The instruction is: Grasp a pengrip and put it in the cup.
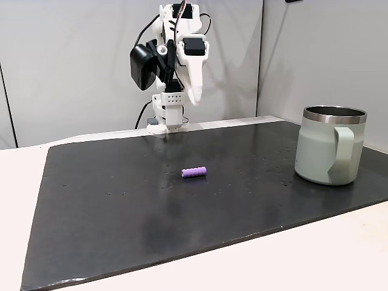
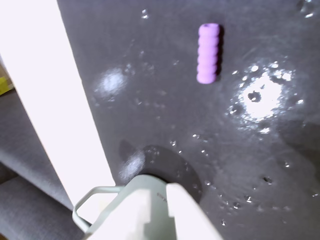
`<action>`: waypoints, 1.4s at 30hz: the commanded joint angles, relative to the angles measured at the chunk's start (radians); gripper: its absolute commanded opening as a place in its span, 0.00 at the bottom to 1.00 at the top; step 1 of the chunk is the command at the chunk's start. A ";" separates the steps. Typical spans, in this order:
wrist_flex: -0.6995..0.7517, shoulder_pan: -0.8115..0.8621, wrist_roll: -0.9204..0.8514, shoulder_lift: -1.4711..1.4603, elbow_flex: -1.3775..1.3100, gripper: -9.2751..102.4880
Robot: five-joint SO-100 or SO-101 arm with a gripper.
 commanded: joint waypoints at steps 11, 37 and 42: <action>0.244 0.031 0.121 -0.428 -0.505 0.08; 0.383 0.058 0.193 -0.741 -0.782 0.30; 0.394 0.060 0.195 -0.790 -0.816 0.29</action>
